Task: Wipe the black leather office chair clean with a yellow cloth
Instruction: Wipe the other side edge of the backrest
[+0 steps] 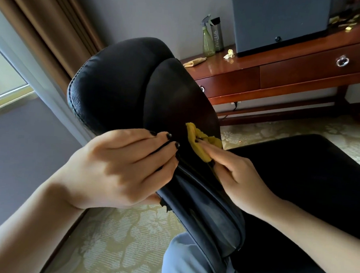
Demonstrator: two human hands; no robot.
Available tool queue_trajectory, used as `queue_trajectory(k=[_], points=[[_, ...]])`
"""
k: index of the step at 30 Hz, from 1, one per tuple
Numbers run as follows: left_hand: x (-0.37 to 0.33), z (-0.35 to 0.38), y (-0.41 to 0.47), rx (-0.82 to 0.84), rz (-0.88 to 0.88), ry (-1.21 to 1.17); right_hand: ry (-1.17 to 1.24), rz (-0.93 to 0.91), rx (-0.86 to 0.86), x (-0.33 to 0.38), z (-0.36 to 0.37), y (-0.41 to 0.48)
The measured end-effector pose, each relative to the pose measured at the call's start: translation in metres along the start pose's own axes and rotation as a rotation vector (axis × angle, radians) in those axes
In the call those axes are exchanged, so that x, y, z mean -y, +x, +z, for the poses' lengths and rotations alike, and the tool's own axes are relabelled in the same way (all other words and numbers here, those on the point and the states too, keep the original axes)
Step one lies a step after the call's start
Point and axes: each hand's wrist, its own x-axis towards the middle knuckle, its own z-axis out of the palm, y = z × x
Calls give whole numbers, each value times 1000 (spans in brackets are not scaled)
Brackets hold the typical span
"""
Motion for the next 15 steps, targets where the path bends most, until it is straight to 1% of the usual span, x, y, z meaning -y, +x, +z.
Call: queue_trajectory(k=[4, 8, 12, 15], points=[[1, 1, 3, -32, -3, 4, 54, 120, -10, -22, 1, 37], [-2, -1, 7, -111, 27, 25, 12, 177, -32, -51, 1, 74], [0, -2, 8, -101, 34, -5, 4, 229, -49, -78, 3, 96], [0, -2, 8, -122, 41, 2, 12, 361, -76, -86, 2, 103]])
